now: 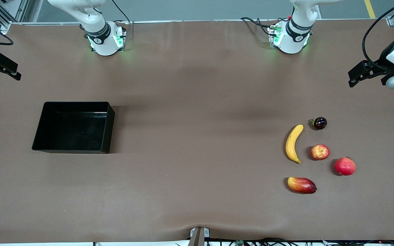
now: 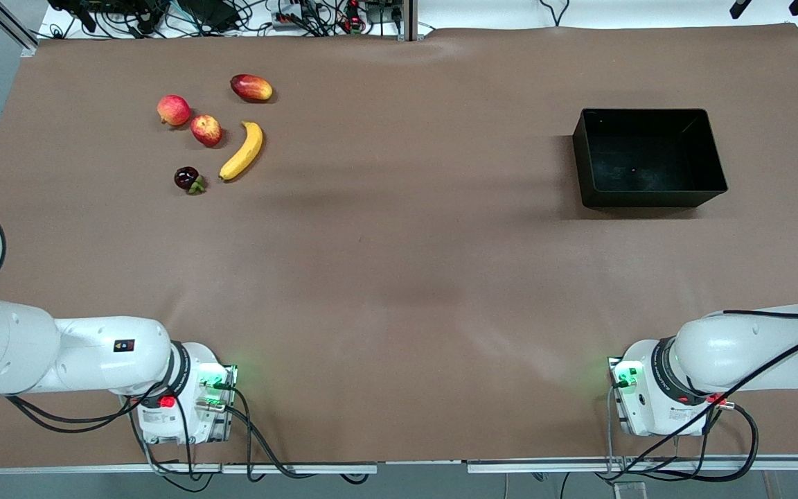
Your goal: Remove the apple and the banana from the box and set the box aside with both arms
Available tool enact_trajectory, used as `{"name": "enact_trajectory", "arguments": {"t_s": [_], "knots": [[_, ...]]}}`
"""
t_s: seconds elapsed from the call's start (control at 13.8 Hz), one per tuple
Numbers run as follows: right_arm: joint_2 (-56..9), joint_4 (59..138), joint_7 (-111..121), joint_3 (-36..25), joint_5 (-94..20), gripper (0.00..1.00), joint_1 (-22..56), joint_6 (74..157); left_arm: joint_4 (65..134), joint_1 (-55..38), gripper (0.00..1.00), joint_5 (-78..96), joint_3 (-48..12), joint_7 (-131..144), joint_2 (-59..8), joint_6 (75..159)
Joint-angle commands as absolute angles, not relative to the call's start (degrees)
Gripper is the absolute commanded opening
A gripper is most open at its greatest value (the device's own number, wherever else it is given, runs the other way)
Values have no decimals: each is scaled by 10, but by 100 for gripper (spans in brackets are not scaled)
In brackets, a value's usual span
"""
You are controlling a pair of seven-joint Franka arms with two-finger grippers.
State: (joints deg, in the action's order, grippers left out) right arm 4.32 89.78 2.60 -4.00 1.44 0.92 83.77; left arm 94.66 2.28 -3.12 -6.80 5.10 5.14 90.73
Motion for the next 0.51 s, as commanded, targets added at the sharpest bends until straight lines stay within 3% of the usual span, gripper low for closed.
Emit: {"name": "enact_trajectory", "arguments": {"t_s": [0.0, 0.44], "knots": [[34, 880, 34, -39, -8, 100, -7, 824, 928, 25, 100, -20, -69, 34, 54, 885], [34, 880, 34, -39, -9, 100, -7, 824, 926, 25, 100, -18, -69, 33, 58, 865]]}}
